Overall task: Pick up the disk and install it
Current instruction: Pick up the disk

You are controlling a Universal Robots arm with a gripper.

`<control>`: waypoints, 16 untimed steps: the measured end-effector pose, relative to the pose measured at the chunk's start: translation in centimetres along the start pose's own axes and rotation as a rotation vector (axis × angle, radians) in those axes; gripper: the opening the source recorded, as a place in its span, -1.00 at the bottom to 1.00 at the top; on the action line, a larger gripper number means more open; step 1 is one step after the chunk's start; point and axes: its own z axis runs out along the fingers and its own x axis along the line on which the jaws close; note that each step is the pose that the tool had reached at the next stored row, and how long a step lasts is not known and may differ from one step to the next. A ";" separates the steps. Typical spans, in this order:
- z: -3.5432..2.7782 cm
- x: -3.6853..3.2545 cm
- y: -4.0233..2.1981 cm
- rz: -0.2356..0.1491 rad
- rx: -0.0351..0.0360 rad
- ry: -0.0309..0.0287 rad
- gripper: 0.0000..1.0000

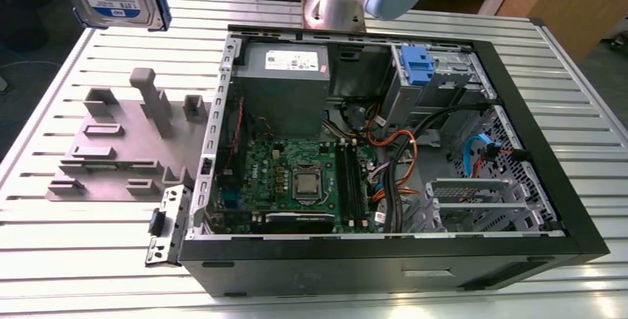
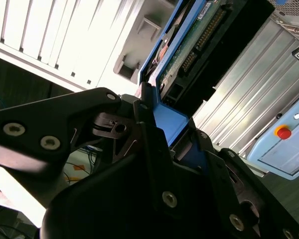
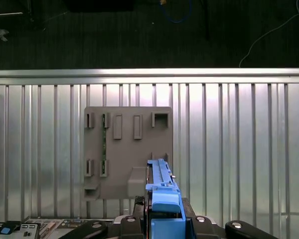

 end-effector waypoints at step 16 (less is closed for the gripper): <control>-0.01 1.08 -0.93 0.000 0.0000 0.0000 -0.27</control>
